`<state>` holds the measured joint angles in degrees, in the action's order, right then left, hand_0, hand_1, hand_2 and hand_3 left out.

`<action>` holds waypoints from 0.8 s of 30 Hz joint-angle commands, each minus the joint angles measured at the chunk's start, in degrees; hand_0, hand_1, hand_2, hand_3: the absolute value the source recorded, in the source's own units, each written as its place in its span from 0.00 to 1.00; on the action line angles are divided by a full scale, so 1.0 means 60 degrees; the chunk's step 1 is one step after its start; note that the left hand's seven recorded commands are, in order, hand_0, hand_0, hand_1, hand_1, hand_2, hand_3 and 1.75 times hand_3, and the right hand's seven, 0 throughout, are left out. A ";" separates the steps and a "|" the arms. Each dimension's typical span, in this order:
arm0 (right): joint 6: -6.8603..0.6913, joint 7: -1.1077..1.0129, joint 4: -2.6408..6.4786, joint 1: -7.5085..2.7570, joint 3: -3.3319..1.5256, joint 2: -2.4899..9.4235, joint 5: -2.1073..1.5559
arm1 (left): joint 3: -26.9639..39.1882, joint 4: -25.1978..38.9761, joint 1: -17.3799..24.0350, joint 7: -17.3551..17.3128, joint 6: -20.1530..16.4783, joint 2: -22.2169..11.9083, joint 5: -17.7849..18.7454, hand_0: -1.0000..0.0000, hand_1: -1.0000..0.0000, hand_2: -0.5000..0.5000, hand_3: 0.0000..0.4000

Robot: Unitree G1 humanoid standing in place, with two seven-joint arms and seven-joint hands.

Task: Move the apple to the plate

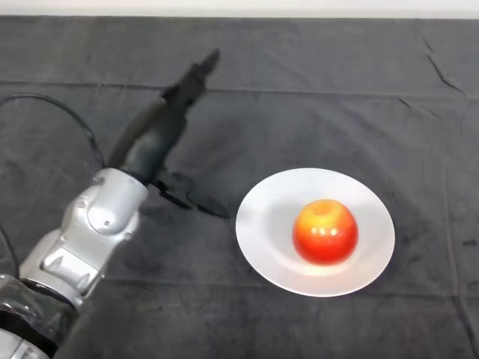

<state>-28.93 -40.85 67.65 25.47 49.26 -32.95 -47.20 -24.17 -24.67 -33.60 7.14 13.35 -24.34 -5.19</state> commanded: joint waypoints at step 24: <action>0.0008 -0.0027 -0.0021 -0.0156 0.0164 -0.0236 -0.0083 | 0.4620 -0.0190 0.1150 0.1343 0.1380 -0.1486 0.1811 1.00 1.00 0.50 0.00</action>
<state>-28.93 -40.84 67.65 25.46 49.26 -32.94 -47.20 3.09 -24.96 -28.53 14.54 20.61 -30.61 5.08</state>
